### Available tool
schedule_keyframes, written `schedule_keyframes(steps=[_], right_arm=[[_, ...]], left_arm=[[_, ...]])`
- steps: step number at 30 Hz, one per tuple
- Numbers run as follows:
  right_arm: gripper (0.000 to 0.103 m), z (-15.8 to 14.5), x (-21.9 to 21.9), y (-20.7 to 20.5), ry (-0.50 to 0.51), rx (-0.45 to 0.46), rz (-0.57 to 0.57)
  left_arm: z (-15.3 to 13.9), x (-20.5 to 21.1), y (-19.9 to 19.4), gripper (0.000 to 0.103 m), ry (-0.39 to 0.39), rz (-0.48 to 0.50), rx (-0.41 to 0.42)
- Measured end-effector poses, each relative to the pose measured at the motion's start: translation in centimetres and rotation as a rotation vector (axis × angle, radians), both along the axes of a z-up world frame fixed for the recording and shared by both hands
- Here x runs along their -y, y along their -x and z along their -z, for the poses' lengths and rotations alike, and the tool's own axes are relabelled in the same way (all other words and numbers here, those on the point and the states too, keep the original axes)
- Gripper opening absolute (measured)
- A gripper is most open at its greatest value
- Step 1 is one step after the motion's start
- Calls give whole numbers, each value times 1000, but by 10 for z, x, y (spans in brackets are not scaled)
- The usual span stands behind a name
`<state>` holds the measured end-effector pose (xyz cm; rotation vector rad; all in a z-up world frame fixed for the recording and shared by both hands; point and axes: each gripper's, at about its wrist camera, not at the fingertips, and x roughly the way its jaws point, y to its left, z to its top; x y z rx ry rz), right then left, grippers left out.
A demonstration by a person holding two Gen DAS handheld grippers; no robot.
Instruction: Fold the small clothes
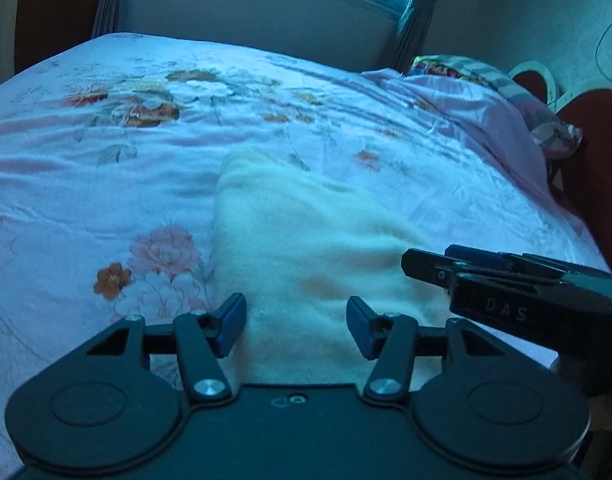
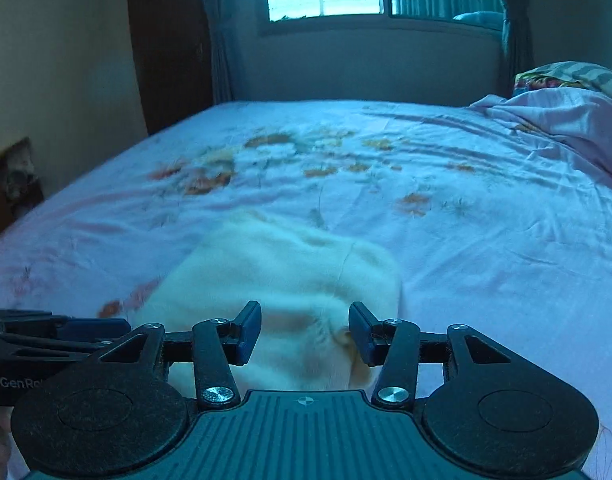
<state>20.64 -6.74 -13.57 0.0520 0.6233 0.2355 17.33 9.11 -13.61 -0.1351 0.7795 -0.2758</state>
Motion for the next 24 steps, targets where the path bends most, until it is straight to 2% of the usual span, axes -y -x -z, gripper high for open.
schedule_keyframes(steps=[1,3,5,7,11,12,15,17,20,24], right_arm=[[44,14,-1,-5,25,-55,9],[44,35,5,-13,-3,-151,34],[44,36,9,-13,-30,-161,51],[44,27,8,-11,-25,-150,49],[44,0,8,16,-25,-35,61],[44,1,8,20,-16,-38,58],[44,22,2,26,27,-135,52],[44,32,5,33,22,-147,65],[44,23,13,45,-20,-143,79],[44,-1,19,68,-53,-87,73]], left_arm=[[8,5,1,52,-48,2,-6],[12,8,3,52,-80,8,-10],[9,9,2,52,-91,6,-21],[5,8,1,52,-102,0,-35],[-4,6,8,54,-97,-21,-46],[-3,8,11,55,-100,-22,-49],[5,16,18,56,-157,-19,-48],[7,18,22,57,-168,-21,-50],[2,17,28,57,-169,-26,-61],[-13,16,40,59,-157,-36,-56]])
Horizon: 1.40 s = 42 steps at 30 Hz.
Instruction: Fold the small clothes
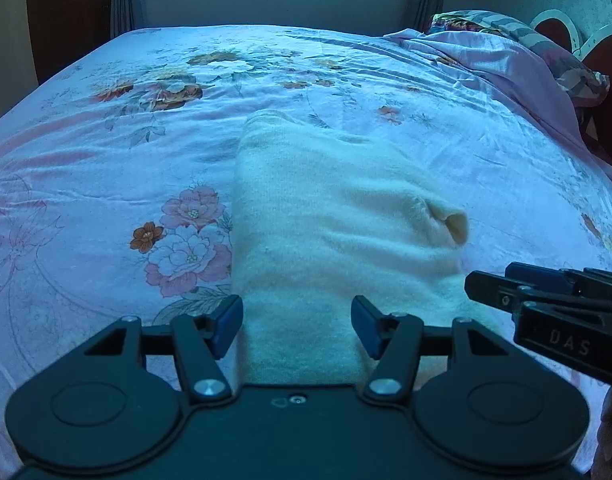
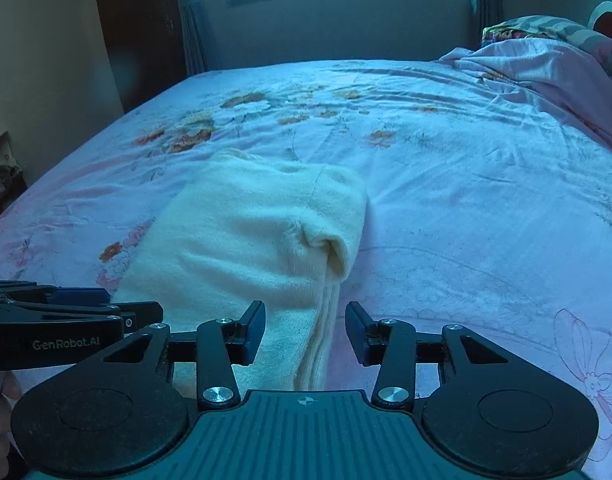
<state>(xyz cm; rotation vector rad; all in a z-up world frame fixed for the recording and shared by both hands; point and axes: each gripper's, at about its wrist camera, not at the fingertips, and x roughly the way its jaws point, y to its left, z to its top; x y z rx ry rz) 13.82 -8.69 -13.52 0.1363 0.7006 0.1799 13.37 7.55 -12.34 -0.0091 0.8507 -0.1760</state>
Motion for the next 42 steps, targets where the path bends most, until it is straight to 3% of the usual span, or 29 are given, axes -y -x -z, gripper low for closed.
schedule_keyframes(steps=[2,5,7,11,14,20,24,26,30,34,38,42], right_arm=[[45,-9,2,12,-16,14,-8],[63,-20,4,33,-27,37,-20],[64,-27,6,48,-35,58,-19],[67,-40,14,78,-60,84,-13],[84,-51,23,102,-79,111,15],[103,-75,40,150,-132,179,57],[103,-87,44,176,-183,201,61],[103,-93,42,184,-189,191,54],[103,-109,37,200,-142,204,76],[103,-126,41,208,-163,196,94],[103,-139,42,216,-67,184,137],[103,-139,48,222,-62,190,157]], left_arm=[[-10,3,9,61,-4,-1,17],[-24,9,23,67,-17,14,35],[-34,13,36,73,-22,23,58],[-55,17,63,94,-30,34,107],[-69,23,85,101,-63,34,133],[-92,25,130,101,-97,-18,168],[-105,32,163,101,-204,-55,244],[-111,33,177,101,-213,-49,267],[-123,32,198,101,-177,-71,277],[-131,33,205,101,-182,-119,272],[-136,33,202,101,-130,-112,222],[-134,35,195,101,-79,-120,184]])
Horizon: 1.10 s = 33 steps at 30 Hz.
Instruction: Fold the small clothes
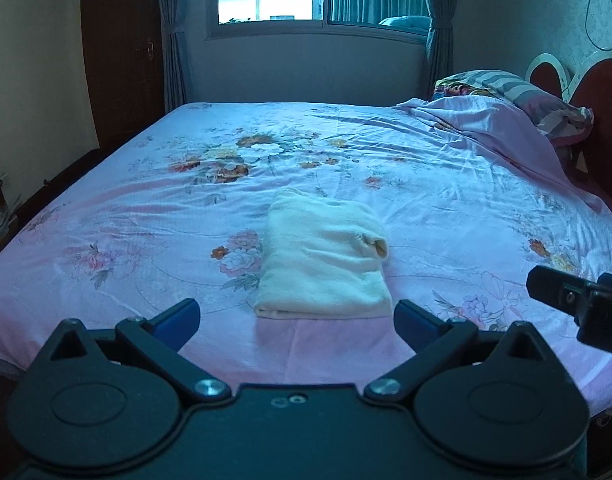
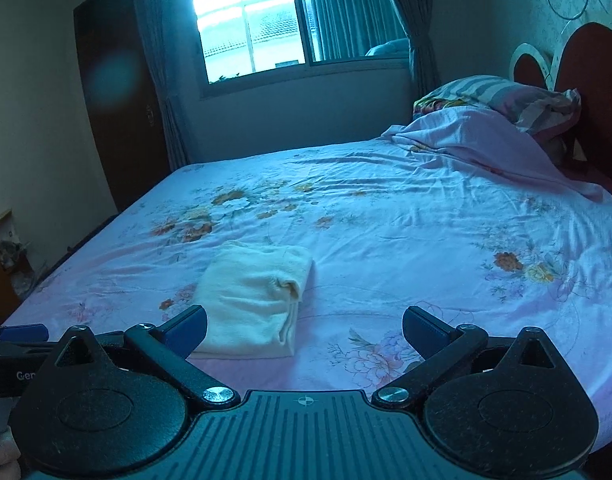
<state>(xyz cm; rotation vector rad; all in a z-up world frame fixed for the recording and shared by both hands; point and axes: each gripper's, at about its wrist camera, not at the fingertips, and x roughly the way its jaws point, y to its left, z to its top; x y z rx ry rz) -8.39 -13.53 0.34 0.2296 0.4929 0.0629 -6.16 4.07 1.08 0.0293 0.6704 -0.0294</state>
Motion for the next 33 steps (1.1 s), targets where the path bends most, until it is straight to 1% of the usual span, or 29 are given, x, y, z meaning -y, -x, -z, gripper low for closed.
schedule_keyframes(steps=[4,10,14,20,23,33], right_arm=[[103,6,9,-5,-53,-11,8],[103,14,11,-13,-76,-22,3],[103,17,6,-15,-48,-30,3],[103,12,0,-19,-19,-12,3],[103,11,0,-20,-26,0,-1],[103,13,3,-20,-31,-5,0]], left_arm=[[7,7,-4,101,-19,10,-14],[15,10,-9,101,-24,11,-37],[16,10,-11,101,-32,11,-36],[13,8,-14,101,-17,-2,-34],[11,9,-14,101,-21,-5,-25],[9,14,-10,101,-36,7,-17]])
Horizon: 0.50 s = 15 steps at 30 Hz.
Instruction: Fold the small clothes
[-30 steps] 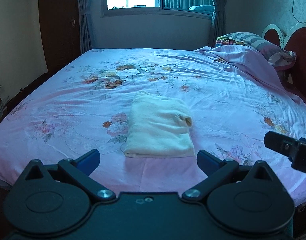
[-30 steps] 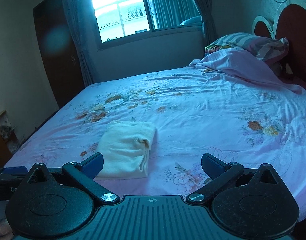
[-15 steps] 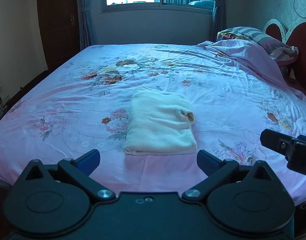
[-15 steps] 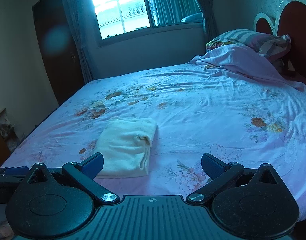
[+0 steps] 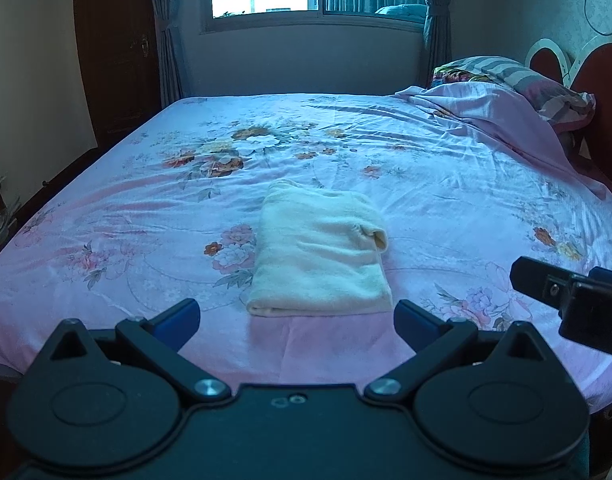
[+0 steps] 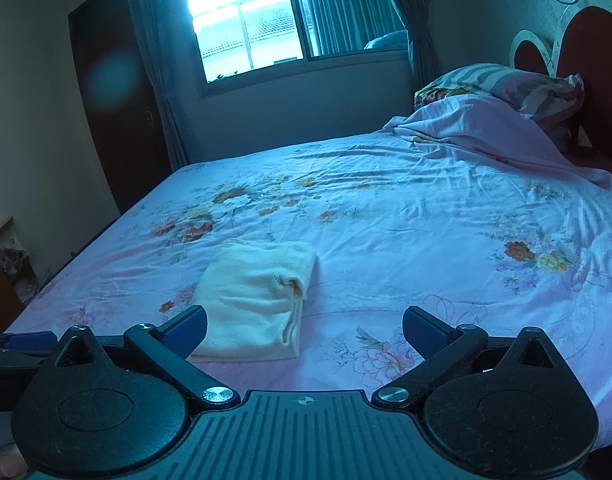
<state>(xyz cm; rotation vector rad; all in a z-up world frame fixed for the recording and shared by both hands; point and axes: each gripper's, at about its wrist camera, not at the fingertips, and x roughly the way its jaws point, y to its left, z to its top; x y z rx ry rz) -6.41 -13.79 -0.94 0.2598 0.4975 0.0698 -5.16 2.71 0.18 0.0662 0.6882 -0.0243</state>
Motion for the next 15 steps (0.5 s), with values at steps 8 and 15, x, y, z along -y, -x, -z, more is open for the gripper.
schedule_keyframes(steps=[8,15], right_arm=[[103,0,0,1,2,-2,-1],[103,2,-1,-1,4,-6,0]], left_arm=[[0,0,0,101,14,-4,3],[1,0,0,101,14,-4,7]])
